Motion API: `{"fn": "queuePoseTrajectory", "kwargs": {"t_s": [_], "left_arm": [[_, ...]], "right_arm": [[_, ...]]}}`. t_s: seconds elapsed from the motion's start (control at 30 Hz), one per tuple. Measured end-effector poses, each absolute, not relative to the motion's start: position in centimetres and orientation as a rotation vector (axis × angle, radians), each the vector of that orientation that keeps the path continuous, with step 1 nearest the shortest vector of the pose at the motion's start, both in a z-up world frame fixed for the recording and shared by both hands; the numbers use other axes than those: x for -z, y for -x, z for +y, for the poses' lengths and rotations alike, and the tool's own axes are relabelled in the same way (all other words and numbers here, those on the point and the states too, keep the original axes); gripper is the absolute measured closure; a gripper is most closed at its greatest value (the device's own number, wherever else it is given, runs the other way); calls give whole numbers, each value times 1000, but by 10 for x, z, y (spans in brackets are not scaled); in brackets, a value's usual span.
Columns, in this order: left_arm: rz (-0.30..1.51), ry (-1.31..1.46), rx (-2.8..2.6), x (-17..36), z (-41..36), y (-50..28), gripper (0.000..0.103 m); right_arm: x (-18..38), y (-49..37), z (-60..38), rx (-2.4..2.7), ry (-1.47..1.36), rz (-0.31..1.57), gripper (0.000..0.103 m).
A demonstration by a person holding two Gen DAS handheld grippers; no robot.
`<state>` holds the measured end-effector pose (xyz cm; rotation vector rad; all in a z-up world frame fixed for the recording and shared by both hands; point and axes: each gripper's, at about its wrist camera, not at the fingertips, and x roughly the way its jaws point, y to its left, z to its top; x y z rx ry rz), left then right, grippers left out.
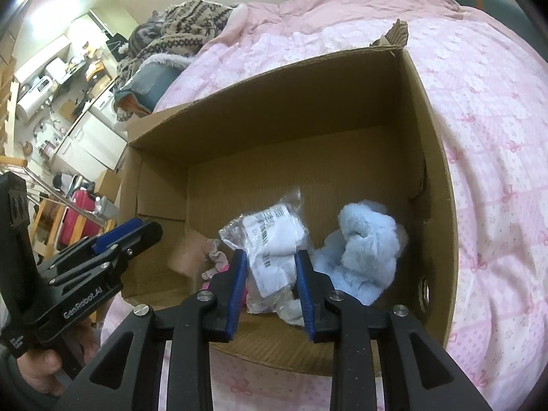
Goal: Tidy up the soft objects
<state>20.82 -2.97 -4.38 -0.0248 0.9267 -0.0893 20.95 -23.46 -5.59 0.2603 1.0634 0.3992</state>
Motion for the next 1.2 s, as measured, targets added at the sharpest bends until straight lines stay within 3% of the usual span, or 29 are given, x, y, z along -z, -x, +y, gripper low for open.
{"fn": "queuePoseTrajectory", "kwargs": {"t_s": [0.2,0.27,0.3,0.33,0.57,0.67,0.8,0.93,1.0,1.2], "left_arm": [[892,38,80,31,-28,-204,48],[882,48,71,27,-26,-202,48],[867,53,59,24,-24,-200,48],[855,50,50,21,-24,-198,48],[835,61,17,3,-15,-192,48],[783,43,6,-13,-13,-182,48],[734,47,5,-32,-9,-164,48],[724,77,-8,-42,-2,-142,21],[719,99,-12,-46,2,-128,14],[697,92,-10,-51,6,-92,11]], "right_arm": [[53,-207,-240,-397,-275,1044,69],[50,-206,-240,-397,-271,1026,60],[48,-205,-241,-397,-269,1017,43],[46,-204,-241,-395,-268,1006,34],[30,-200,-247,-368,-264,973,33],[9,-187,-250,-354,-242,917,24],[-16,-169,-256,-324,-246,855,0],[-31,-149,-259,-304,-244,826,0],[-38,-139,-260,-296,-245,808,0],[-49,-116,-261,-289,-216,778,0]]}}
